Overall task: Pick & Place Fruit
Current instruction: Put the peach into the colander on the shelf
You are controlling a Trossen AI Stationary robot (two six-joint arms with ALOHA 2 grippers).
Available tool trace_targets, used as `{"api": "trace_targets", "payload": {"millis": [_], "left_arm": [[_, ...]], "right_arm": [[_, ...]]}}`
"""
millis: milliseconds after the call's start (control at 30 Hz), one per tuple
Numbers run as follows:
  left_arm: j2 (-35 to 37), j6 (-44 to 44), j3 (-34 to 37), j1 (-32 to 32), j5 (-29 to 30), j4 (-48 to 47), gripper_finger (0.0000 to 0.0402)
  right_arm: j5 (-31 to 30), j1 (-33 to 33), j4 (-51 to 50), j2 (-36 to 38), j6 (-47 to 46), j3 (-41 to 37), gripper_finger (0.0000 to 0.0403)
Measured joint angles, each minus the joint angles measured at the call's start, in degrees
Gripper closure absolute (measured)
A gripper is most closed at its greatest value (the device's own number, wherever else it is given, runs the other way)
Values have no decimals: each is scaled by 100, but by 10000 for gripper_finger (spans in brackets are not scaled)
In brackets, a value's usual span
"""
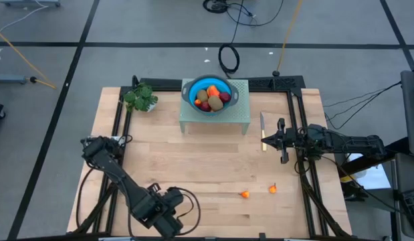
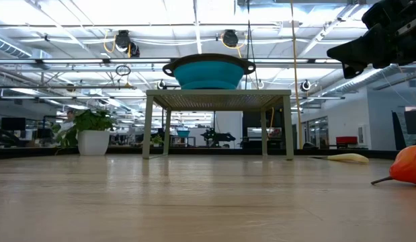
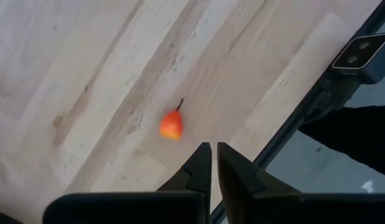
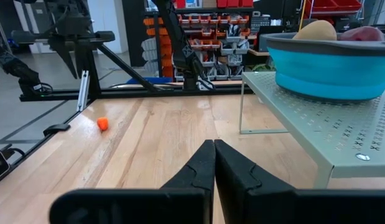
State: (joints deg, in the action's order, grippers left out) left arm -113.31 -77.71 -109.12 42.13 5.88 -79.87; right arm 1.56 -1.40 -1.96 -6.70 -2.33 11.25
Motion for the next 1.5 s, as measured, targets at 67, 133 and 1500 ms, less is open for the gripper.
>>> {"api": "trace_targets", "payload": {"millis": [67,133,1500], "left_arm": [[1,-49,0,0,10,-11,365],[-1,-71,0,0,10,-8,346],[1,496,1113,17,-434,603,71]], "right_arm": [[0,1,0,0,0,0,399],[0,1,0,0,0,0,399],[0,0,-1,0,0,0,399]]}}
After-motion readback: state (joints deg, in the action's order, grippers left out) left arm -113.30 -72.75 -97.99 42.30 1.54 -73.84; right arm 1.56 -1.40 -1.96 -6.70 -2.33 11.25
